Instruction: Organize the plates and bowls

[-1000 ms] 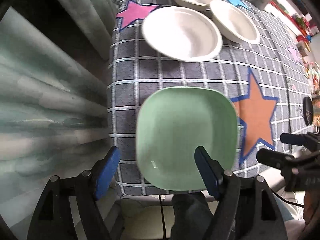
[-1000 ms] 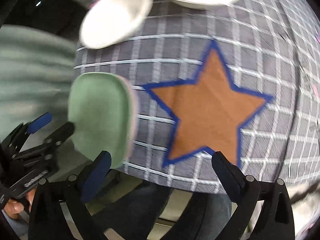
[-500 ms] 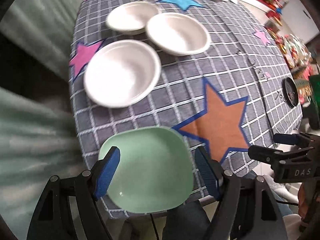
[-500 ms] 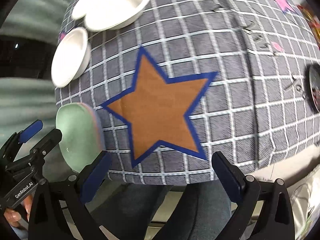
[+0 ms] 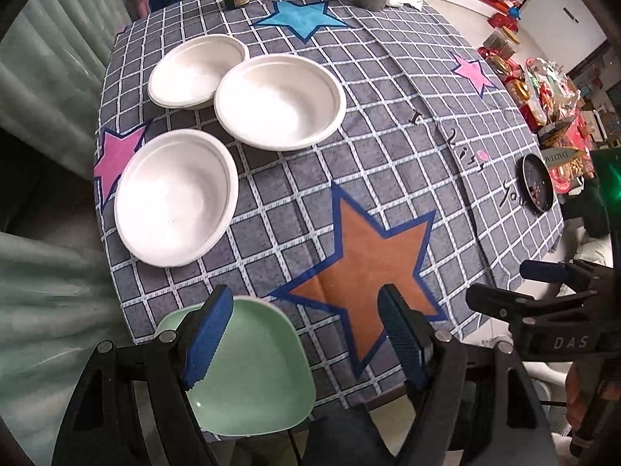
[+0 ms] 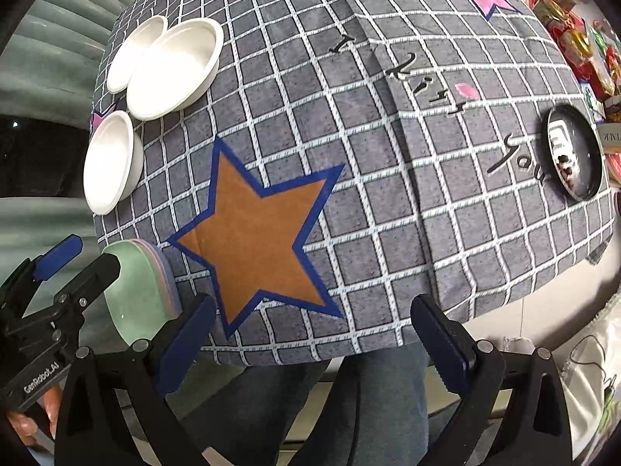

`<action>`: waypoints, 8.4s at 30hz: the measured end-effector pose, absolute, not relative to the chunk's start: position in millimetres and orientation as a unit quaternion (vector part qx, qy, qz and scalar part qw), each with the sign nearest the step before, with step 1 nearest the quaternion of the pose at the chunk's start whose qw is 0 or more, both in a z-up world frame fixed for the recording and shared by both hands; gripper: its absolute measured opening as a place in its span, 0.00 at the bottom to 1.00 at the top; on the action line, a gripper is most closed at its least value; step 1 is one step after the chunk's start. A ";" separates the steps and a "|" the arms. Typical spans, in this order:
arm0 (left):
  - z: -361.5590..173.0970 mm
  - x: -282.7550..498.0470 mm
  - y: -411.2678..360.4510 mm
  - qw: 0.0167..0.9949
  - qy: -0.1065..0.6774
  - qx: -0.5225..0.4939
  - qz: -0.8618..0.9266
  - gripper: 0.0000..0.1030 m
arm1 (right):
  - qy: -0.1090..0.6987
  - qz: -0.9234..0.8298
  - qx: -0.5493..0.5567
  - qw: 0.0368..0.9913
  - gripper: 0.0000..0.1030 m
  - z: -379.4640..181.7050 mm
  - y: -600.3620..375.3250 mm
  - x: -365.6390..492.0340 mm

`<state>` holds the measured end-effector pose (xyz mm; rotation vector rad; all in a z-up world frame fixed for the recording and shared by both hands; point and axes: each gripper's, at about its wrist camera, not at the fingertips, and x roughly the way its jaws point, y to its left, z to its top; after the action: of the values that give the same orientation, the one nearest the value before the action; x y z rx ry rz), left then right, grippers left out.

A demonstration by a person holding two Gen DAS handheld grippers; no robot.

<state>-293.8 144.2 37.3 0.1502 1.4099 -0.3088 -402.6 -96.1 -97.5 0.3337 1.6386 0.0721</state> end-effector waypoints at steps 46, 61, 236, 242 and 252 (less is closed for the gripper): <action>-49.8 -110.9 135.1 0.686 0.727 0.004 -0.002 0.43 | 0.742 0.195 0.058 0.639 0.22 -143.6 -94.4 -139.1; -50.6 -229.0 10.1 0.663 0.742 0.069 -0.071 0.43 | 0.767 0.175 0.055 0.615 0.22 -132.6 -207.2 -217.0; 192.5 -313.9 3.7 0.818 0.572 0.057 0.007 0.79 | 0.669 0.127 0.158 0.716 0.99 -38.0 -262.2 -289.4; 179.1 -274.5 54.8 0.817 0.574 0.049 0.003 0.79 | 0.676 0.099 0.144 0.716 0.99 -38.4 -236.3 -265.0; 106.7 -217.1 171.5 0.775 0.631 0.020 0.034 0.79 | 0.716 0.084 0.097 0.687 0.99 -58.5 -139.7 -213.4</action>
<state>-217.1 171.5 106.7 0.0440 1.3649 0.0728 -213.4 -139.7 -58.5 0.2171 1.6025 0.1870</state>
